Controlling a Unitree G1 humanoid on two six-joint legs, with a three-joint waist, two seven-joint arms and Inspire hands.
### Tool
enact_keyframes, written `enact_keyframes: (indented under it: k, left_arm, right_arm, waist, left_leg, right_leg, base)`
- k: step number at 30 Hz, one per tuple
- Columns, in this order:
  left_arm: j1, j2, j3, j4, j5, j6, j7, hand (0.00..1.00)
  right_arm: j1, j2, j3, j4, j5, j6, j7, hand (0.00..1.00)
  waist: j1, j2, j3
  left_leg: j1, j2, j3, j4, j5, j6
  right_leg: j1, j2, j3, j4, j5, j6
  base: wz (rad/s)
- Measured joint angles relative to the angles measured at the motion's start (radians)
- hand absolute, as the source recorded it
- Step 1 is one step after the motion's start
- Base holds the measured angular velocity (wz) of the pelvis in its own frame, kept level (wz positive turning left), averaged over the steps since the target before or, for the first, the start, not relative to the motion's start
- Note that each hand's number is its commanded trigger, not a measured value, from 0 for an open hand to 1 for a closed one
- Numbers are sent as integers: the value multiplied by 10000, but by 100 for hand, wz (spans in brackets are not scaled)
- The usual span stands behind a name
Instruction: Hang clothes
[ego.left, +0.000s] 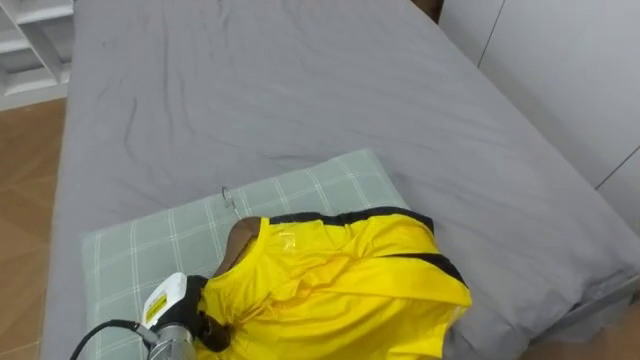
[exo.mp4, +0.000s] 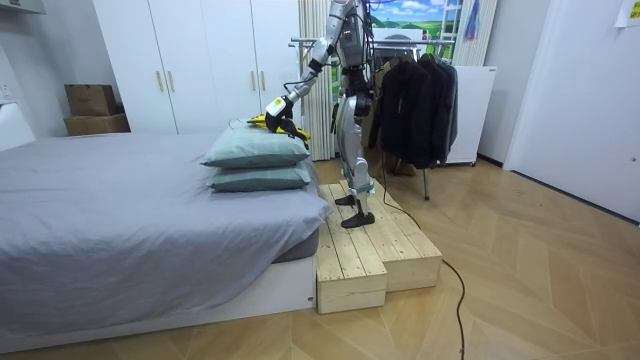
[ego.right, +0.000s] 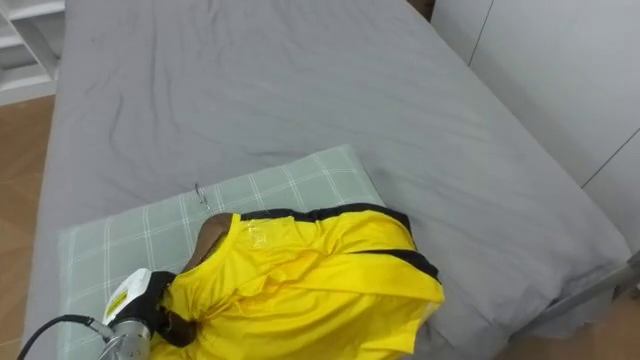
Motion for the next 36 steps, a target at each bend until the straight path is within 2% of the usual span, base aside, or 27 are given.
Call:
enact_keyframes:
  k: [7, 32, 36]
  left_arm:
    - [85, -115, 1, 10, -3, 4, -84, 100]
    - [86, -117, -5, 15, -9, 50, -153, 100]
    - [109, -128, -49, 23, -218, 44, -107, 100]
  right_arm:
    - [-1, 7, 0, 0, 0, 0, 21, 0]
    - [-33, 7, 1, 0, -8, -6, 71, 0]
    - [43, -5, 227, -17, 2, -21, -90, 0]
  waist:
    - [3, -28, 11]
    - [4, -7, -3]
    - [22, -4, -2]
  left_leg:
    - [-20, 0, 0, 1, 0, 0]
    - [13, 0, -8, -14, 0, 0]
    - [139, 0, -24, -19, 0, 0]
  right_leg:
    - [-14, 0, 0, -12, 0, 0]
    - [40, 4, -10, -44, 4, 0]
    - [188, 6, -31, -86, 5, 1]
  base:
    - [0]
    - [0]
    - [0]
